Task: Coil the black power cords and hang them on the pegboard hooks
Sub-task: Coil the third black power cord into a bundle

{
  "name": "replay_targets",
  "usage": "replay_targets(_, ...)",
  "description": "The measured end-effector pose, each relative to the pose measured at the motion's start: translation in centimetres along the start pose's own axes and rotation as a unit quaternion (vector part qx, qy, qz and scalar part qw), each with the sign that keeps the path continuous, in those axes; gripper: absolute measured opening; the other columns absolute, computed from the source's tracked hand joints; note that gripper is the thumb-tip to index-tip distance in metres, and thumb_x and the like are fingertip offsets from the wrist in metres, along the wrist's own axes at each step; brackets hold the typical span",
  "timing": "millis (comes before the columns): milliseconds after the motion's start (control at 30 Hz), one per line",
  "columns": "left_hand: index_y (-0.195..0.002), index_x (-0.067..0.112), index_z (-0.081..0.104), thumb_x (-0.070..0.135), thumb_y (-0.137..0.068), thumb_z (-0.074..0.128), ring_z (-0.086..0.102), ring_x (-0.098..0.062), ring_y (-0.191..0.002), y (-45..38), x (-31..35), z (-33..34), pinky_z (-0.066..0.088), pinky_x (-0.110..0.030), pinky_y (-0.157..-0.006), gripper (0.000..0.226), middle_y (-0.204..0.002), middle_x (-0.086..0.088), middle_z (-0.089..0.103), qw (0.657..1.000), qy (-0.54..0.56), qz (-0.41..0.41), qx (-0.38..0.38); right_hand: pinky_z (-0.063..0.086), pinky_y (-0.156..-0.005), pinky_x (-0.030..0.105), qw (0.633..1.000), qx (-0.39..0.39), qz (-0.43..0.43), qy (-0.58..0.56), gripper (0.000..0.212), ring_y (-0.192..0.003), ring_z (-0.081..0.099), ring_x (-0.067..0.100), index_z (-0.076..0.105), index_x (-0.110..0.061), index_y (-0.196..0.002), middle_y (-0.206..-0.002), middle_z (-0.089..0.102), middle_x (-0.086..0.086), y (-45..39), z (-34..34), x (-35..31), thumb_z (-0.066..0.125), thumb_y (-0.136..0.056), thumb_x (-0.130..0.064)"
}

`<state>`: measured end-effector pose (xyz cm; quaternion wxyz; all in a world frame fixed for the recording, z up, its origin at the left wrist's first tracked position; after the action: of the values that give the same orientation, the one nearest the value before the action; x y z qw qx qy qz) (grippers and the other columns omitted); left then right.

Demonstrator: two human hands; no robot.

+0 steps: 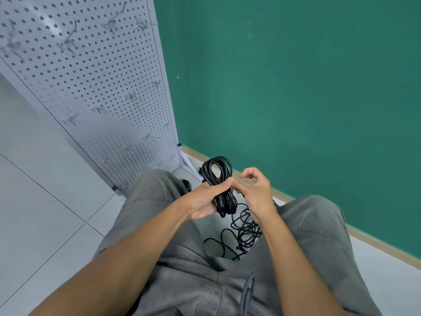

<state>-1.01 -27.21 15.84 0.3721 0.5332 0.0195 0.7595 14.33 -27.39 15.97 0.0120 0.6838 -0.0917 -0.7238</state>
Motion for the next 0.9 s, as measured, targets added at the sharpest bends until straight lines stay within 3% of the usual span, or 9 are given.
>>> replay_targets(100, -0.112, 0.007, 0.068, 0.010, -0.103, 0.054, 0.072, -0.007, -0.080, 0.0, 0.1, 0.0, 0.057, -0.025, -0.075, 0.016, -0.085, 0.003, 0.076, 1.000, 0.027, 0.006, -0.009, 0.050, -0.071, 0.028, 1.000, -0.001, 0.011, -0.006, 0.026, -0.059, 0.054, 0.007, 0.056, -0.008, -0.091, -0.083, 0.056, 0.004, -0.1, -0.1, 0.5, 0.081, -0.084, -0.006)
replay_targets(200, -0.094, 0.009, 0.071, 0.009, -0.099, 0.064, 0.067, -0.012, -0.075, -0.3, -0.1, -0.4, 0.057, -0.027, -0.070, 0.009, -0.082, -0.002, 0.067, 0.999, 0.052, 0.004, 0.005, 0.052, -0.076, 0.025, 0.999, -0.030, 0.014, -0.021, 0.017, -0.070, 0.060, 0.009, 0.061, -0.006, -0.096, -0.084, 0.062, 0.002, -0.2, 0.0, 0.5, 0.076, -0.089, -0.007)
replay_targets(267, -0.094, 0.008, 0.069, 0.013, -0.091, 0.071, 0.064, -0.015, -0.076, -0.6, -0.3, -0.7, 0.055, -0.034, -0.078, 0.006, -0.083, -0.004, 0.063, 0.998, 0.060, -0.003, 0.014, 0.051, -0.084, 0.023, 0.999, -0.038, 0.018, -0.015, 0.013, -0.084, 0.064, 0.008, 0.064, -0.005, -0.101, -0.090, 0.067, -0.001, -0.2, 0.0, 0.6, 0.069, -0.096, -0.016)
replay_targets(333, -0.094, 0.009, 0.069, 0.016, -0.087, 0.072, 0.061, -0.016, -0.075, -0.8, -0.2, -0.9, 0.048, -0.041, -0.089, 0.011, -0.083, -0.003, 0.061, 0.997, 0.069, -0.006, 0.016, 0.048, -0.089, 0.019, 0.997, -0.052, 0.036, 0.043, 0.027, -0.096, 0.065, 0.005, 0.067, -0.010, -0.107, -0.102, 0.071, -0.003, -0.2, -0.4, 0.8, 0.052, -0.106, -0.033)
replay_targets(400, -0.086, 0.012, 0.072, 0.018, -0.087, 0.071, 0.058, -0.014, -0.073, -1.0, -0.1, -1.1, 0.047, -0.040, -0.089, 0.005, -0.081, -0.002, 0.057, 0.997, 0.082, 0.003, 0.011, 0.045, -0.089, 0.018, 0.987, -0.080, 0.053, 0.129, 0.035, -0.105, 0.064, 0.004, 0.067, -0.016, -0.111, -0.108, 0.072, -0.004, -0.2, -1.2, 1.3, 0.042, -0.108, -0.040)
replay_targets(533, -0.077, 0.015, 0.055, 0.017, -0.077, 0.074, 0.049, -0.013, -0.063, -1.4, 0.2, -1.9, 0.053, -0.031, -0.065, 0.019, -0.074, 0.000, 0.046, 0.993, 0.116, 0.013, 0.015, 0.047, -0.082, 0.015, 0.988, -0.061, 0.023, 0.143, 0.013, -0.083, 0.064, 0.001, 0.067, -0.006, -0.100, -0.093, 0.071, 0.003, -0.3, -1.9, 1.8, 0.059, -0.102, -0.016)
replay_targets(633, -0.074, 0.017, 0.052, 0.015, -0.076, 0.068, 0.046, -0.012, -0.059, -1.0, 0.5, -1.9, 0.049, -0.028, -0.066, 0.017, -0.069, 0.001, 0.044, 0.997, 0.064, -0.007, 0.051, 0.049, -0.073, 0.016, 0.996, -0.013, 0.001, 0.083, 0.011, -0.068, 0.059, 0.002, 0.069, -0.004, -0.086, -0.078, 0.066, 0.002, -0.4, -1.9, 1.4, 0.066, -0.096, -0.007)
replay_targets(767, -0.082, 0.014, 0.060, 0.017, -0.082, 0.080, 0.050, -0.014, -0.064, -1.1, -0.3, -1.5, 0.043, -0.028, -0.065, 0.019, -0.070, 0.000, 0.052, 0.993, -0.049, -0.043, 0.097, 0.051, -0.073, 0.020, 0.999, -0.005, 0.000, 0.047, 0.011, -0.067, 0.057, 0.006, 0.070, -0.002, -0.091, -0.075, 0.067, 0.002, -0.7, -1.7, 0.8, 0.067, -0.097, -0.011)
replay_targets(900, -0.084, 0.016, 0.064, 0.013, -0.091, 0.073, 0.052, -0.012, -0.059, -1.5, -1.1, -0.8, 0.044, -0.028, -0.062, 0.012, -0.068, 0.000, 0.054, 0.993, -0.064, -0.040, 0.093, 0.055, -0.079, 0.024, 0.997, -0.006, -0.022, 0.073, 0.010, -0.078, 0.062, 0.009, 0.073, -0.012, -0.087, -0.083, 0.071, 0.000, -0.6, -1.0, 0.5, 0.068, -0.097, -0.012)
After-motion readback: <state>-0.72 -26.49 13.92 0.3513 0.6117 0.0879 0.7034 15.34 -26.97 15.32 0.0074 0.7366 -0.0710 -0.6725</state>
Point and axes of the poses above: each hand's wrist, its own y-axis away from the middle knuckle, its own z-axis out of the palm, x = y × z, the point moved 1 cm from there along -y, towards the middle knuckle
